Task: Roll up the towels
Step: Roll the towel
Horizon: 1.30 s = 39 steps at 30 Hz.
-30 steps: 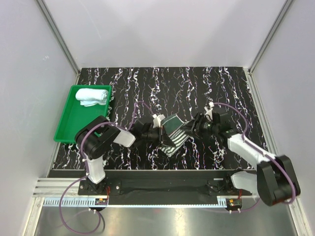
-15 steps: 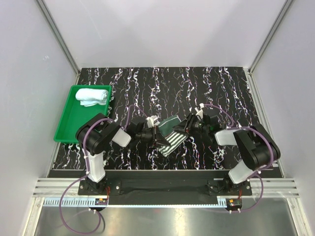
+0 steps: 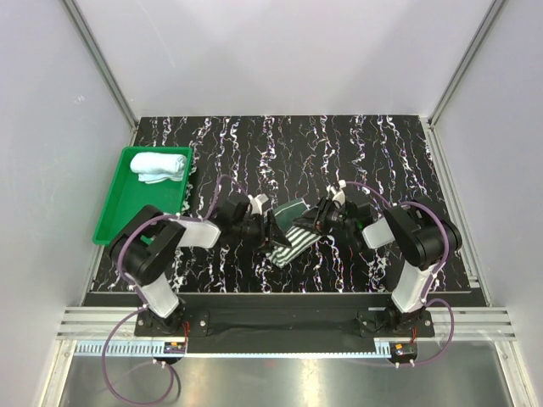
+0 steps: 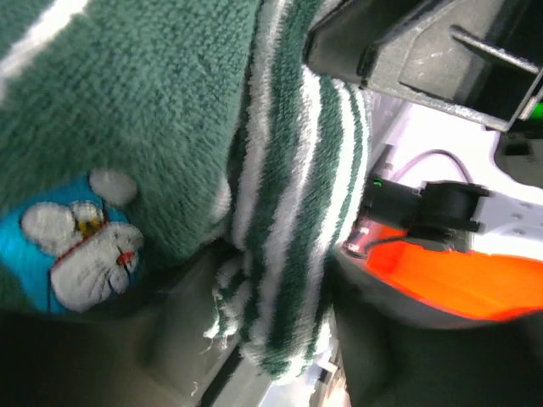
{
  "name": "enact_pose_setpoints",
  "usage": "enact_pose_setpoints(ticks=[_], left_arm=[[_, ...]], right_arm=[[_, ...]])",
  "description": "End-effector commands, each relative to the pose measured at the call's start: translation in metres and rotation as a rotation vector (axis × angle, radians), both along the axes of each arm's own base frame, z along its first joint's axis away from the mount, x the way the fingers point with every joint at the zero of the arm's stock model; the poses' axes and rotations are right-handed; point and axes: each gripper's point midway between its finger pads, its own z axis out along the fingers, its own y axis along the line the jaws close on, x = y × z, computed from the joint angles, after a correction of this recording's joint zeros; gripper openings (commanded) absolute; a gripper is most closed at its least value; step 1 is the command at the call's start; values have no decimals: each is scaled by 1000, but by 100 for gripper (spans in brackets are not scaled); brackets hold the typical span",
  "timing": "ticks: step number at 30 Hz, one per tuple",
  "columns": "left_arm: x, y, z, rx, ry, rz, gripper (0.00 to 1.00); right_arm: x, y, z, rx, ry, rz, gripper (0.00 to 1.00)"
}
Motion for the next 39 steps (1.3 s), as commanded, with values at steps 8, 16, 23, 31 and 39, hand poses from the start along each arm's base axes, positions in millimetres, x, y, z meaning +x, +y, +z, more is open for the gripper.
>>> enact_pose_setpoints(ticks=[8,16,23,31,39], left_arm=[[39,54,71,680,-623,39,72],[2,12,108,779,-1054,-253,74],[-18,-8,68,934,-1085,-383,75],[-15,-10,33,1007,-1065,-404,78],[-12,0,-6,1104,-1028,-429,89]], right_arm=[[-15,-5,-46,-187,86,0,34],[-13,2,-45,-219,86,19,34],[-14,5,-46,-222,94,30,33],[-16,6,-46,-226,94,38,33],[-18,6,-47,-224,99,46,32]])
